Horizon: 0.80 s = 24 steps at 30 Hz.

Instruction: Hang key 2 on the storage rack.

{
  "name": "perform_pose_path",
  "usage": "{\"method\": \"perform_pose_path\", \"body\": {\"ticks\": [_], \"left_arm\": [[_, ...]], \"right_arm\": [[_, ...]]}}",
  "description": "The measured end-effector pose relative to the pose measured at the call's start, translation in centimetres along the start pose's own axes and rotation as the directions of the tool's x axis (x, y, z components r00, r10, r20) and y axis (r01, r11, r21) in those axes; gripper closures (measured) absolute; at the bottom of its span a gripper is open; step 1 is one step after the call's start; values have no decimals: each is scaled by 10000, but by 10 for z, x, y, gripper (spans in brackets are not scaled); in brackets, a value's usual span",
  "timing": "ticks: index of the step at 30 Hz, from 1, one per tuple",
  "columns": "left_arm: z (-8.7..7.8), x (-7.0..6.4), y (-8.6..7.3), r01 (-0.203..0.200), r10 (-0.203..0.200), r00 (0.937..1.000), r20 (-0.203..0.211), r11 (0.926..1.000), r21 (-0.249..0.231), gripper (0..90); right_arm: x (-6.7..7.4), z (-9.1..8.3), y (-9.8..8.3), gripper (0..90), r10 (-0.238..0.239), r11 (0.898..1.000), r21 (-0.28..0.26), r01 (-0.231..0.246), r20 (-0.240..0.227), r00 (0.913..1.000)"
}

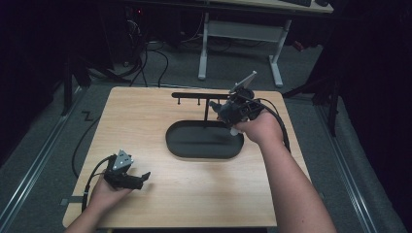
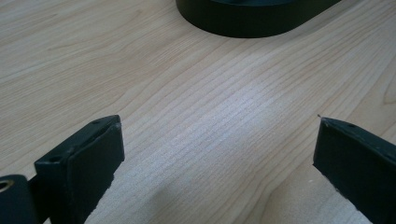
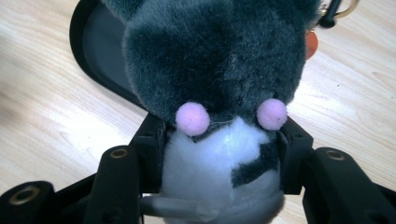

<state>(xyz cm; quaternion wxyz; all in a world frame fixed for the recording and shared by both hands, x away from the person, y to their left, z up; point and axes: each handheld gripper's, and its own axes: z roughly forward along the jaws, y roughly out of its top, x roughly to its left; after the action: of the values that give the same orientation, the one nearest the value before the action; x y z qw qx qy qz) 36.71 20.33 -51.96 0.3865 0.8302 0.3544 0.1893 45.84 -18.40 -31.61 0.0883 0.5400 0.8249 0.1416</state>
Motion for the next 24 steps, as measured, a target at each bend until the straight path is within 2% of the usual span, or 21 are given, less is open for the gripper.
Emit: {"method": "perform_pose_path", "body": {"ticks": [5, 7, 9, 12, 16, 20, 21, 24], "left_arm": [[-1, -1, 0, -75, 75, 10000, 5, 10000, -29, 25], [-1, -2, 1, -87, 87, 10000, 13, 10000, -43, 26], [-1, -2, 1, -123, 124, 9999, 71, 9999, -46, 27], [-1, -5, 2, -212, 213, 9997, 117, 9997, -87, 27], [-1, -8, 3, -354, 355, 9992, 187, 9993, -79, 27], [0, -9, 5, -417, 419, 9989, 222, 9991, -103, 28], [1, -10, 5, -418, 421, 9988, 247, 9991, -103, 28], [3, -11, 6, -475, 477, 9984, 298, 9988, -84, 29]], "right_arm": [[0, -2, 2, 490, 221, 9992, -332, -209, 362, 9991], [0, 2, 2, 491, 267, 9995, -164, -258, 555, 9981], [1, 9, -1, 491, 160, 9996, 242, -170, 380, 9991], [3, 23, -7, 492, -19, 9983, 590, -4, 379, 9993], [3, 42, -13, 491, 48, 9965, 829, -68, 239, 9997], [2, 55, -14, 491, 161, 9968, 777, -167, 81, 9998], [4, 56, -14, 493, 10, 9973, 736, -19, 119, 9999], [12, 49, -14, 495, -267, 9981, 556, 276, -164, 9995]]}}
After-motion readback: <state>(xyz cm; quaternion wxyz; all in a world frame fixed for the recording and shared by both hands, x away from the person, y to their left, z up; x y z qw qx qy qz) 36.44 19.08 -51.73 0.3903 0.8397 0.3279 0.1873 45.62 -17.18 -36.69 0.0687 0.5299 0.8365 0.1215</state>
